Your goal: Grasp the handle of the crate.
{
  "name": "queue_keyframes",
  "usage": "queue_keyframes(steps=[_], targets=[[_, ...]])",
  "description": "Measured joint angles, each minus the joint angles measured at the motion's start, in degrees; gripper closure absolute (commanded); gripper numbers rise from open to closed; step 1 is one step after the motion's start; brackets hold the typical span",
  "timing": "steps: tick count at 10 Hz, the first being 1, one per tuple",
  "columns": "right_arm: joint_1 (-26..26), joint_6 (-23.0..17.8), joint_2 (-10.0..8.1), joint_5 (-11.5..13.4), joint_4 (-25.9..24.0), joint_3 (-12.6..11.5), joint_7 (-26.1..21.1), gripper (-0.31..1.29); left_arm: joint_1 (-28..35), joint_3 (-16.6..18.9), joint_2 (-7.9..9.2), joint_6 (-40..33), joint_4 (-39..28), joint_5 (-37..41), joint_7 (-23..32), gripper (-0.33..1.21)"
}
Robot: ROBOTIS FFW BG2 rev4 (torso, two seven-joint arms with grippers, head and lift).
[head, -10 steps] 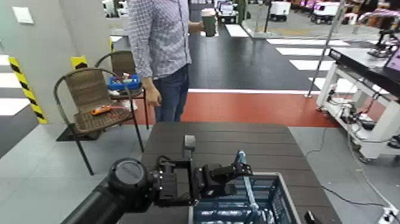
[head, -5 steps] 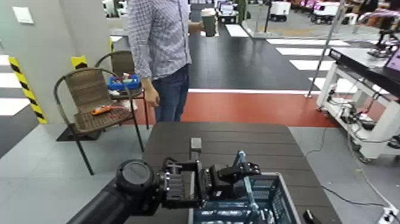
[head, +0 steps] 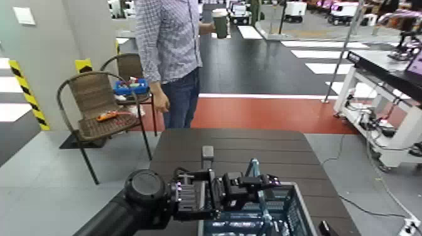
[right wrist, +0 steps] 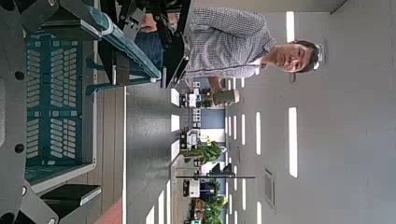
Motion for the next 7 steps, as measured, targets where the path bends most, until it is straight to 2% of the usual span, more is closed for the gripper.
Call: queue_keyframes(steps=[7], targets=[[0.0, -0.36, 0.0, 0.0, 0.0, -0.11, 0.0, 0.15, 0.69, 0.24, 0.07, -0.59, 0.02, 0.02, -0.92, 1.19]])
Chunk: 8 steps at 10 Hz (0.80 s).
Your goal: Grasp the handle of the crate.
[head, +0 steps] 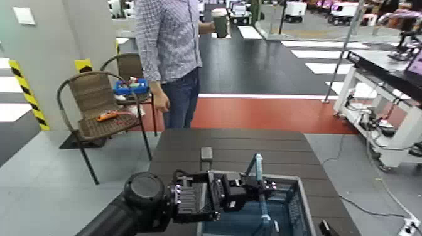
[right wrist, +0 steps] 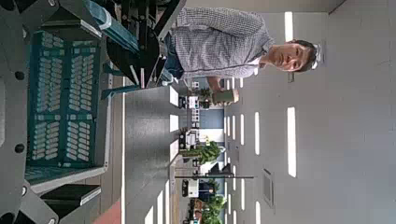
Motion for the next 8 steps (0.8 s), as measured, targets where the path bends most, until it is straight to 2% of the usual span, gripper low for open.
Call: queue_keyframes(steps=[2, 6, 8], targets=[[0.08, -0.09, 0.09, 0.0, 0.0, -0.12, 0.0, 0.15, 0.49, 0.8, 0.18, 0.32, -0.63, -0.1, 0.34, 1.19], [0.52, -0.85, 0.37, 0.2, 0.0, -0.55, -0.34, 0.15, 2.38, 5.52, 1.45, 3.35, -2.97, -1.56, 4.47, 1.19], [0.69, -1.05, 0.46, 0.43, 0.0, -0.73, -0.41, 0.15, 4.25, 8.48, 2.66, 5.87, -5.91, -1.75, 6.89, 1.19]])
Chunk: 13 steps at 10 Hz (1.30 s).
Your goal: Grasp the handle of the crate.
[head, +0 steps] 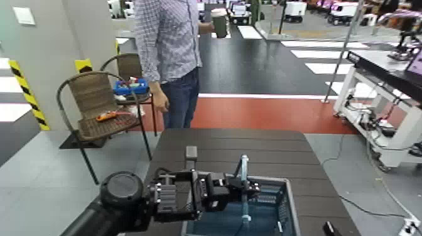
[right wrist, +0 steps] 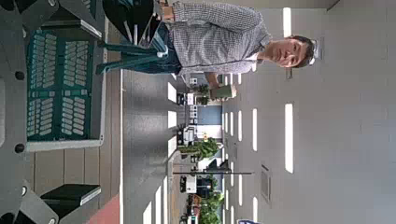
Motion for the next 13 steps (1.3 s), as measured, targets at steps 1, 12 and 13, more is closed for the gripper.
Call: queue_keyframes(steps=[1, 12, 13], targets=[[0.12, -0.12, 0.11, 0.09, 0.0, -0.13, -0.03, 0.15, 1.29, 1.64, 0.57, 1.12, -2.05, 0.0, 0.88, 1.19], [0.84, -2.12, 0.5, 1.06, 0.79, -0.45, -2.66, 0.15, 19.65, 11.44, 6.2, 2.16, -21.22, 23.04, 19.92, 1.19], [0.83, -1.88, 0.5, 0.98, 0.83, -0.35, -2.67, 0.15, 20.96, 11.76, 6.22, 2.21, -21.74, 24.09, 20.26, 1.19]])
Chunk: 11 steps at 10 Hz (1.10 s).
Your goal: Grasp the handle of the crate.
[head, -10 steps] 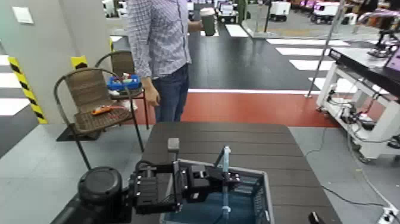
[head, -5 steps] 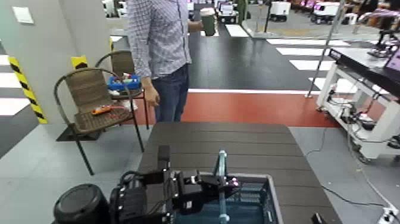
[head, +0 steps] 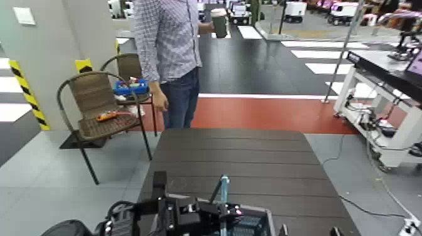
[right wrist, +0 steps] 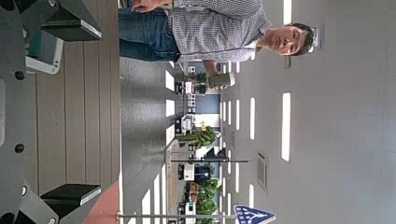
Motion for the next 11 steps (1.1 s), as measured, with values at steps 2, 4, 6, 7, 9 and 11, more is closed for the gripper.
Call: queue_keyframes(steps=[2, 4, 6, 7, 9, 11], targets=[[-0.08, 0.34, 0.0, -0.54, 0.19, 0.25, 0.0, 0.15, 1.33, 0.65, 0.01, -0.2, -1.15, 1.46, 0.36, 1.19], [-0.16, 0.46, 0.06, -0.92, 0.31, 0.35, 0.01, 0.15, 1.94, 0.76, -0.05, -0.57, -2.06, 3.05, 0.36, 1.19], [-0.2, 0.6, 0.16, -0.91, 0.31, 0.19, 0.01, 0.15, 2.47, 0.49, 0.1, -0.62, -2.52, 4.76, 0.42, 1.19], [-0.25, 0.64, 0.18, -0.87, 0.31, 0.19, -0.05, 0.15, 2.5, 0.26, 0.07, -0.64, -2.5, 5.2, 0.39, 1.19], [-0.33, 0.69, 0.1, -0.66, 0.31, 0.29, -0.16, 0.15, 2.58, 0.23, -0.11, -0.66, -2.32, 5.57, 0.35, 1.19], [-0.37, 0.84, 0.04, -0.62, 0.3, 0.37, -0.17, 0.15, 2.69, 0.18, -0.22, -0.59, -2.11, 5.88, 0.36, 1.19]])
